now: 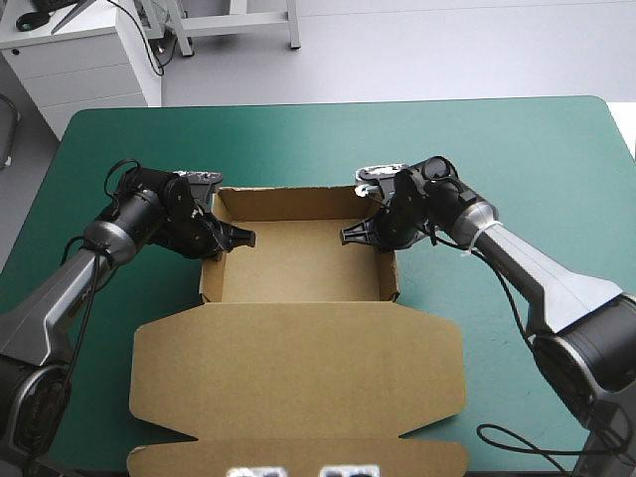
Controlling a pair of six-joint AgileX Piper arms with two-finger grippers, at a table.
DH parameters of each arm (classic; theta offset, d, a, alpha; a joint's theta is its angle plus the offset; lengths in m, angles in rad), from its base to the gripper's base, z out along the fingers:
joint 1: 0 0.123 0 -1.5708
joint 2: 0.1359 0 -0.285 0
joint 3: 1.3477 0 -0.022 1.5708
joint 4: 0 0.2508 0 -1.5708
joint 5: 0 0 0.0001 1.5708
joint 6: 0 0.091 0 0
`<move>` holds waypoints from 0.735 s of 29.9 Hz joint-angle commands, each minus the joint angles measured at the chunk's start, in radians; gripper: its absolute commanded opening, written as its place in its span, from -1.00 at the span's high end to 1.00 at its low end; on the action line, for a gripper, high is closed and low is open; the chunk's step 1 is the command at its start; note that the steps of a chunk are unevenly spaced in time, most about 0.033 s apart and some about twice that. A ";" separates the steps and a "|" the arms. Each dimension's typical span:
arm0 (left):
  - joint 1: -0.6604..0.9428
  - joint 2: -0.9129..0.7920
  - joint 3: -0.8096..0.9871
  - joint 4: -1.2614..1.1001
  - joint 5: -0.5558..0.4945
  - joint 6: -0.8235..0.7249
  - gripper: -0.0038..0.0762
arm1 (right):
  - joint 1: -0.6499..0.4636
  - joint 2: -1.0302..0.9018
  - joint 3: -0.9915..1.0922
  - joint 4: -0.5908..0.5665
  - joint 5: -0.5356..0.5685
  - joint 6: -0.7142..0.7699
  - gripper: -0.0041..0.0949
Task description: Fold the box
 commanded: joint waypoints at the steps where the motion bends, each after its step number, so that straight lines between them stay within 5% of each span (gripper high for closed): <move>1: -0.005 -0.019 -0.031 -0.012 -0.071 -0.003 0.92 | 0.002 -0.024 -0.022 0.034 -0.020 -0.036 0.95; 22: -0.011 0.089 -0.031 -0.009 -0.073 0.043 0.92 | 0.002 0.022 -0.033 0.004 -0.084 -0.038 0.94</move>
